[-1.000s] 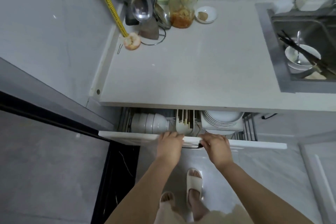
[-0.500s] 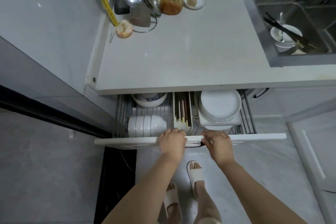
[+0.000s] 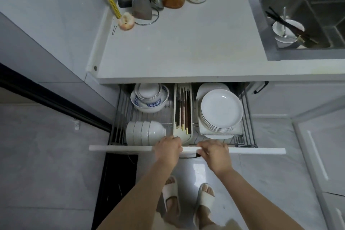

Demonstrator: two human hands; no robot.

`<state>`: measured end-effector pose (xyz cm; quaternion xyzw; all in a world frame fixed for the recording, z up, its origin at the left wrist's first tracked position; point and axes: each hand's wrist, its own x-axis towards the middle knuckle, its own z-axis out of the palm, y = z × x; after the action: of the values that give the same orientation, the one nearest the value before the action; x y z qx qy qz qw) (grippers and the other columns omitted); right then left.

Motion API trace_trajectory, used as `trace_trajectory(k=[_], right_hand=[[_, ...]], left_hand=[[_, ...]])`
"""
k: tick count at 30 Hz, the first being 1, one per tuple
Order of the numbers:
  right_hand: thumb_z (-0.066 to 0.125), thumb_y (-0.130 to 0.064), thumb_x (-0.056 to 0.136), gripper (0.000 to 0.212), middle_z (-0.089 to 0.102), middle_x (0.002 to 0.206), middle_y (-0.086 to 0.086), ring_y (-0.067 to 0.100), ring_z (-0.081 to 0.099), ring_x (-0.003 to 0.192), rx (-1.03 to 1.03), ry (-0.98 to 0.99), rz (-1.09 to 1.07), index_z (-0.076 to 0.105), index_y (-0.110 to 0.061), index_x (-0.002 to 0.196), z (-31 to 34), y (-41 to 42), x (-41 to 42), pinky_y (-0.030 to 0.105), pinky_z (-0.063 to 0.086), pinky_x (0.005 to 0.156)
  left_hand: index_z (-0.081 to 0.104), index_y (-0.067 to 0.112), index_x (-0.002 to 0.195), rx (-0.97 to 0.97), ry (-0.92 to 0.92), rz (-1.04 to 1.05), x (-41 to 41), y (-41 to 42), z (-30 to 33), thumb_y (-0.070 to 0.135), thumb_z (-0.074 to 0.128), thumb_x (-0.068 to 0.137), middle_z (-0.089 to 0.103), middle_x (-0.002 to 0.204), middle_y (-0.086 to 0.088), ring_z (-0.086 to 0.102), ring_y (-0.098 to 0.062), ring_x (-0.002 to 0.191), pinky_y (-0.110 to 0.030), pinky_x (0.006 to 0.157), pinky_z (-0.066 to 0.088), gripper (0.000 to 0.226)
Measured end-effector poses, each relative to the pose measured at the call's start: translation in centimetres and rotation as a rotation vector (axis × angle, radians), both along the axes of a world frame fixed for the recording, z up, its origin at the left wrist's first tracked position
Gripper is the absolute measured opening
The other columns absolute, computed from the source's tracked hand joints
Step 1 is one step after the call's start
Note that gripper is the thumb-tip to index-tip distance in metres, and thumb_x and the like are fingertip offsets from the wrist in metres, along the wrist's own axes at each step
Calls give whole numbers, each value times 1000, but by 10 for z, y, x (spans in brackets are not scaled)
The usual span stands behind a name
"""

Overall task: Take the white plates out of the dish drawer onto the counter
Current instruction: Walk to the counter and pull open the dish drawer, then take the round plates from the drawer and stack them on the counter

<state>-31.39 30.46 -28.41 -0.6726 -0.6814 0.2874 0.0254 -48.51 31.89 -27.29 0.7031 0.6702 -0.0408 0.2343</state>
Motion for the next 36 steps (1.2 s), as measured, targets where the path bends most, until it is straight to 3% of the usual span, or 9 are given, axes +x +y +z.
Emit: trace_trajectory(k=[7,12,16,21,23,29,36], right_hand=[[58,-35,89,18,69,105,-10,16,55,105,8,63,56,68,-33,104,0,-16,7,30,32,87],[58,-31,90,18,69,107,-7,18,57,104,5,116,138,70,-29,103,-1,-20,15,31,36,91],[57,-26,90,19,69,105,-2,21,59,99,-51,177,231,70,-25,104,0,-14,25,29,44,86],[57,-18,89,13,65,83,0,19,59,85,-87,226,245,71,-16,88,2,-3,42,24,41,70],[55,-15,88,16,65,82,-1,21,60,89,-70,203,258,70,-16,89,1,2,52,27,43,73],[54,-15,89,27,64,115,5,25,56,109,2,29,118,64,-15,115,-7,30,87,33,46,92],[53,-22,93,48,39,144,4,25,37,131,-57,-54,-136,41,-13,139,-33,56,108,33,39,107]], left_hand=[[61,21,96,-16,20,38,7,-23,1,28,56,90,61,96,3,52,-13,87,-26,74,39,11],[56,25,84,-149,-55,81,4,-23,5,23,59,87,59,87,5,55,-10,79,-24,74,45,5],[56,24,86,-287,-16,-35,8,-13,8,20,57,89,60,88,3,59,-13,83,-27,80,49,5],[64,18,102,-422,2,-105,17,6,15,21,57,89,63,105,-2,59,-18,97,-30,86,47,15],[65,15,104,-458,-10,-148,28,13,17,26,55,90,65,109,-3,59,-19,99,-30,87,46,20],[58,15,117,-359,-110,-81,74,39,11,30,47,92,64,113,-6,60,-24,103,-40,91,49,31],[28,19,143,-247,-202,105,111,73,-31,32,44,96,60,120,-8,58,-26,106,-38,86,47,51]])
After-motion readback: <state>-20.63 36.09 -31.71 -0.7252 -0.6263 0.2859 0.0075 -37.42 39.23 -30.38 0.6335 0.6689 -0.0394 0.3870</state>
